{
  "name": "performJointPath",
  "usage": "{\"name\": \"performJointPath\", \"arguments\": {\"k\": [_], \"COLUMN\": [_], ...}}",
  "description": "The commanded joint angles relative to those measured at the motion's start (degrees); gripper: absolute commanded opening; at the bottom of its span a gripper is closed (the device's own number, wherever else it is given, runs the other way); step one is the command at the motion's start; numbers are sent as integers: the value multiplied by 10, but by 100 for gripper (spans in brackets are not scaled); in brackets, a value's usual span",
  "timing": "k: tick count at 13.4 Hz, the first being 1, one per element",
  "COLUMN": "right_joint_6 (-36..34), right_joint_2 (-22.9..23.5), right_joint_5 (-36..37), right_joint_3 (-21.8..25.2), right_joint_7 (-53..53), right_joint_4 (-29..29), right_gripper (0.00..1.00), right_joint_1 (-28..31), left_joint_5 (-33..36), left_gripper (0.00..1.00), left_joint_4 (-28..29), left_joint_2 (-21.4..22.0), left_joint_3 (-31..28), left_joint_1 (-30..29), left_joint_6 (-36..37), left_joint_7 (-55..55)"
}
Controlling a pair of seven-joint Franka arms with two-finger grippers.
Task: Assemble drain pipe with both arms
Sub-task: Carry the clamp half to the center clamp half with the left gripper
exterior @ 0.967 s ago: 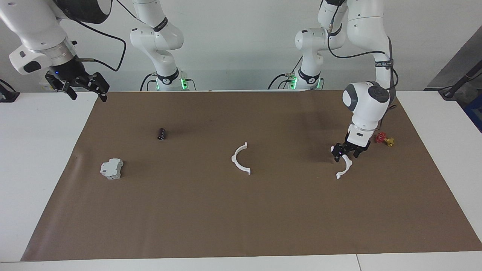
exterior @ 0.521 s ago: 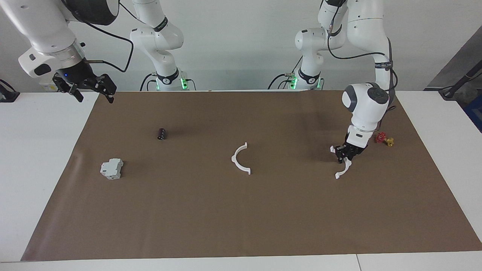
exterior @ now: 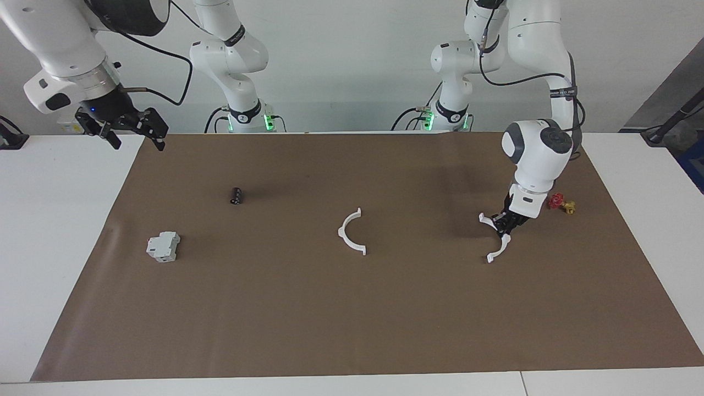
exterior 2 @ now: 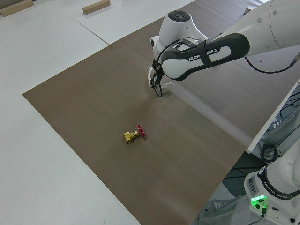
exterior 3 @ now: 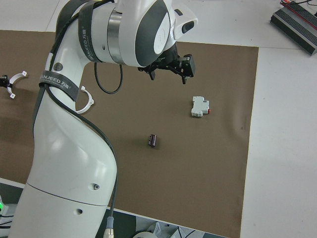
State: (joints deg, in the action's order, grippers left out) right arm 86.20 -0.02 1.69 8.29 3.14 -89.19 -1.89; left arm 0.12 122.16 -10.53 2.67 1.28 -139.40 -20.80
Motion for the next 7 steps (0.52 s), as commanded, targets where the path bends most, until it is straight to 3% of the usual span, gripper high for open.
{"name": "performJointPath", "arguments": {"k": [1,4,7], "right_joint_6": [2,1,2], "right_joint_2": [-4,-4,-4], "right_joint_5": [1,-4,-5], "right_joint_3": [-3,-3,-3], "right_joint_7": [-8,-6,-7], "right_joint_4": [-7,-7,-7], "right_gripper": [100,100,100], "right_joint_1": [4,7,7], "left_joint_5": [-6,-5,-3], "left_gripper": [0,0,0], "left_joint_4": [-39,-39,-32], "left_joint_2": [2,4,8], "left_joint_3": [-6,-6,-6], "left_joint_1": [68,140,199], "left_joint_6": [48,47,48], "left_joint_7": [-153,-295,-331]}}
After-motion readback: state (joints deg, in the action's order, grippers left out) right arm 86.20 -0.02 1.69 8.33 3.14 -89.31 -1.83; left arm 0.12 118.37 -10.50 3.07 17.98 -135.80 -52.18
